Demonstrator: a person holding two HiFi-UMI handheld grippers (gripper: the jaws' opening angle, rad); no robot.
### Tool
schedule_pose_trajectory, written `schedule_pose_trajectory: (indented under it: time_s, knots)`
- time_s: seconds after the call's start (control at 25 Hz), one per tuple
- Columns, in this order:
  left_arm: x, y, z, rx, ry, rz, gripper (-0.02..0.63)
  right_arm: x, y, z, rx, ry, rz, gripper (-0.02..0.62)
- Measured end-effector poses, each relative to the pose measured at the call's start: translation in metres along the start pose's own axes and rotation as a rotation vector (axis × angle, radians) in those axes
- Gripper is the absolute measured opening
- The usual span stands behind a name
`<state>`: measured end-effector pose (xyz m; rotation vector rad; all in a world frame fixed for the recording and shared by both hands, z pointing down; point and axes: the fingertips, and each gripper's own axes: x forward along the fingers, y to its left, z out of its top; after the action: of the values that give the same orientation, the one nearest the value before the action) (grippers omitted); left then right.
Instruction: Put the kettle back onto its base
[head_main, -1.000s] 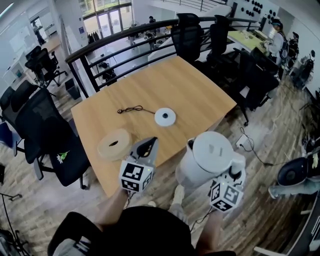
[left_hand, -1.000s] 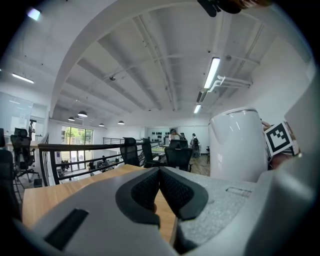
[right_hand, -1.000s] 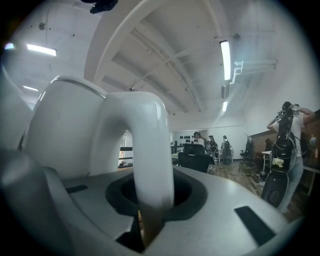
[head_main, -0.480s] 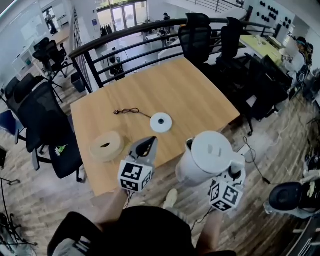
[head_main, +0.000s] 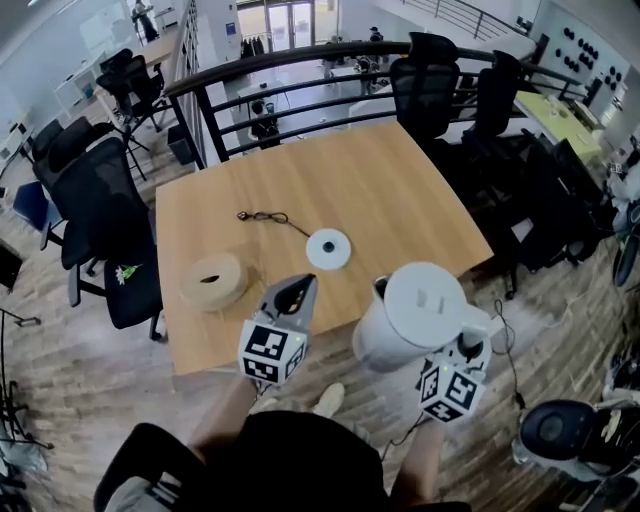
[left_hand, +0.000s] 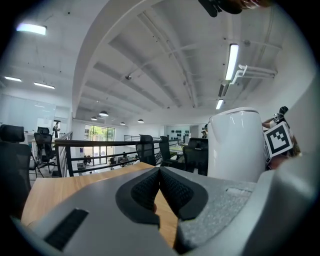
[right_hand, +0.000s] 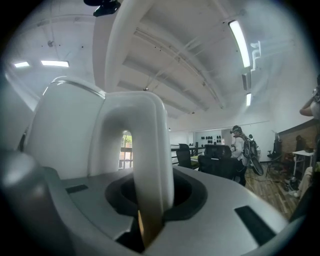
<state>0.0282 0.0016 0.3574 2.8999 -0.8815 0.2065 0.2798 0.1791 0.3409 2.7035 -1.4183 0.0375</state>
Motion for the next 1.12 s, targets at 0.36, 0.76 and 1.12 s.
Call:
schedule_pose_trajectory:
  time_s: [0.36,0.76,1.12]
  knots:
    - [-0.001,0.015,-0.006,-0.012,-0.002,0.128,0.002,0.048,0.018,0.0,-0.003,-0.019,0.124,0.064]
    - [0.002,0.051,-0.005,-0.001,-0.001,0.244,0.002,0.106,0.06,-0.002,0.001,-0.054,0.229,0.064]
    - [0.028,0.102,-0.018,-0.027,0.02,0.289,0.002,0.164,0.107,-0.015,-0.005,-0.076,0.284,0.066]
